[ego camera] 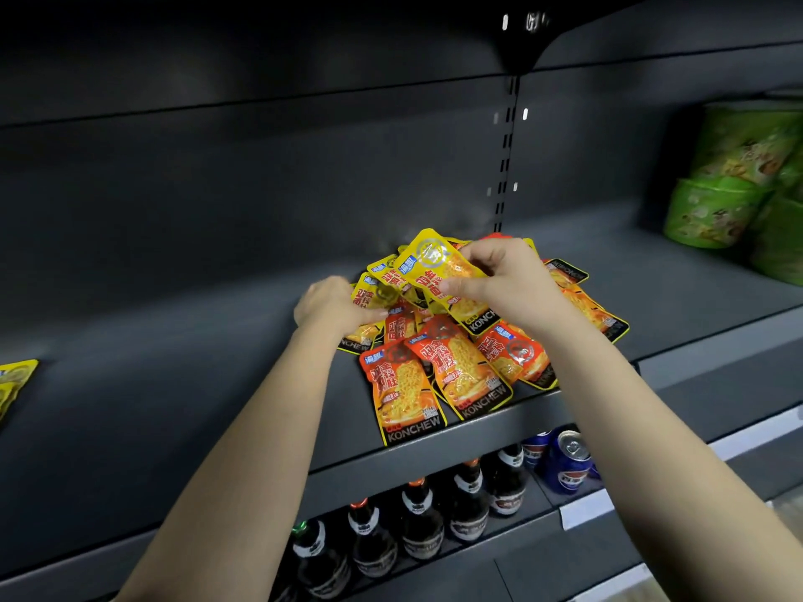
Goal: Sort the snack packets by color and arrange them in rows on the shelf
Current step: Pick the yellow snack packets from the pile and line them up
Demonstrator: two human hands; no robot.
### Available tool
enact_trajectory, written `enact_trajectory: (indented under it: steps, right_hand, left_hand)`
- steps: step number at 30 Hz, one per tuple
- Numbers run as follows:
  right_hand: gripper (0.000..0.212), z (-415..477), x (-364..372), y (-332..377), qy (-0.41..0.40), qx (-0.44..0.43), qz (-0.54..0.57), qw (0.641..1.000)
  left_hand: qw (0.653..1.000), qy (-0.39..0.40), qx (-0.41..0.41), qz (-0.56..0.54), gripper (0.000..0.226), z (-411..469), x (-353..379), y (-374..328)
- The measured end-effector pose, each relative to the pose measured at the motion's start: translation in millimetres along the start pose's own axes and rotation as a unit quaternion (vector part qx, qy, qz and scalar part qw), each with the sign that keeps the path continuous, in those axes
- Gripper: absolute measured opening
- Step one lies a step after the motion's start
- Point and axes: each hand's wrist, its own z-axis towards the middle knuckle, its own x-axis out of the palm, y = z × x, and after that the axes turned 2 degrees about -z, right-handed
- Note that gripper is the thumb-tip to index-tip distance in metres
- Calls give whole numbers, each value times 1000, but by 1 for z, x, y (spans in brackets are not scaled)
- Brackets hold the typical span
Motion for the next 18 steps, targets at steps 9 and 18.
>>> enact_trajectory:
  steps: [9, 18]
  right_hand:
    - [15, -1, 8, 1, 10, -2, -16, 1000]
    - [15, 10, 48, 21, 21, -23, -2, 1000]
  left_hand:
    - [994, -52, 0, -96, 50, -10, -11, 8]
    - [989, -137, 60, -4, 23, -45, -62, 38]
